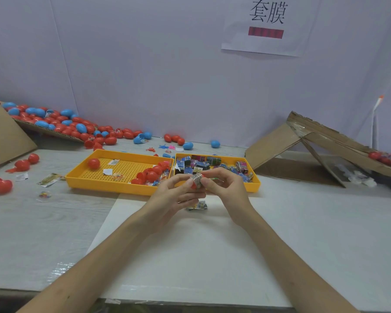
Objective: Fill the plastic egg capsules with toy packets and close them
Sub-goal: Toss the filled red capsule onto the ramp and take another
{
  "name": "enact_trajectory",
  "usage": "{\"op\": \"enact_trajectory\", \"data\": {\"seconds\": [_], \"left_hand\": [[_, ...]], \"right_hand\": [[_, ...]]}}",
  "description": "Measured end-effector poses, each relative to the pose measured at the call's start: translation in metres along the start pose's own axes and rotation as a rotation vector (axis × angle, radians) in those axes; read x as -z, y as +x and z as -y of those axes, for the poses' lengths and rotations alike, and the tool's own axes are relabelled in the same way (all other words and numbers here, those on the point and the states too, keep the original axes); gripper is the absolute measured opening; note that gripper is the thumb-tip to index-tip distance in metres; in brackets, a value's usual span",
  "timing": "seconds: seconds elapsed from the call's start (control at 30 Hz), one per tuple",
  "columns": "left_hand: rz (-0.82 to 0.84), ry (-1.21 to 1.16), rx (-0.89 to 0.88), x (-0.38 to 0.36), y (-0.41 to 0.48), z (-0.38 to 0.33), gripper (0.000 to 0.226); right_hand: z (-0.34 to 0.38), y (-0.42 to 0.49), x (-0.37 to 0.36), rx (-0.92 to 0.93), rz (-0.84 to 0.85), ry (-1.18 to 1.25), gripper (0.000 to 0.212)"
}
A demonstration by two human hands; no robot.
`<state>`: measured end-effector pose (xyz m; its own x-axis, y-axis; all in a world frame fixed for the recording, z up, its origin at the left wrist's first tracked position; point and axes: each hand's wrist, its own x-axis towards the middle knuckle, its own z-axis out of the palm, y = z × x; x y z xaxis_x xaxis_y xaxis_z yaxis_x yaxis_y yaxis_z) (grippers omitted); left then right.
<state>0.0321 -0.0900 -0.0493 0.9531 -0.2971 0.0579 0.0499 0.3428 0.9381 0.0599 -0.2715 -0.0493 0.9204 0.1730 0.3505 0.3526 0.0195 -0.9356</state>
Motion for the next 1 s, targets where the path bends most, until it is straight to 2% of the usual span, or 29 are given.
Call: {"op": "enact_trajectory", "data": {"seconds": [0.2,0.6,0.77,0.9,1.0], "left_hand": [[-0.009,0.003,-0.009,-0.001,0.0,0.001,0.043],[-0.079,0.117,-0.048,0.001,0.004,0.002,0.045],[-0.141,0.331,-0.193,0.0,0.005,0.005,0.03],[-0.162,0.49,-0.258,0.003,0.007,0.01,0.018],[-0.18,0.614,-0.294,0.005,0.007,0.011,0.023]], "right_hand": [[0.0,0.0,0.001,-0.026,0.0,0.108,0.02],[-0.001,0.002,0.002,-0.084,0.057,0.07,0.006],[0.001,0.004,0.003,-0.127,0.025,0.211,0.028],[0.002,0.007,0.009,-0.202,-0.062,0.302,0.019],[0.003,0.008,0.011,-0.214,-0.098,0.31,0.025]]}}
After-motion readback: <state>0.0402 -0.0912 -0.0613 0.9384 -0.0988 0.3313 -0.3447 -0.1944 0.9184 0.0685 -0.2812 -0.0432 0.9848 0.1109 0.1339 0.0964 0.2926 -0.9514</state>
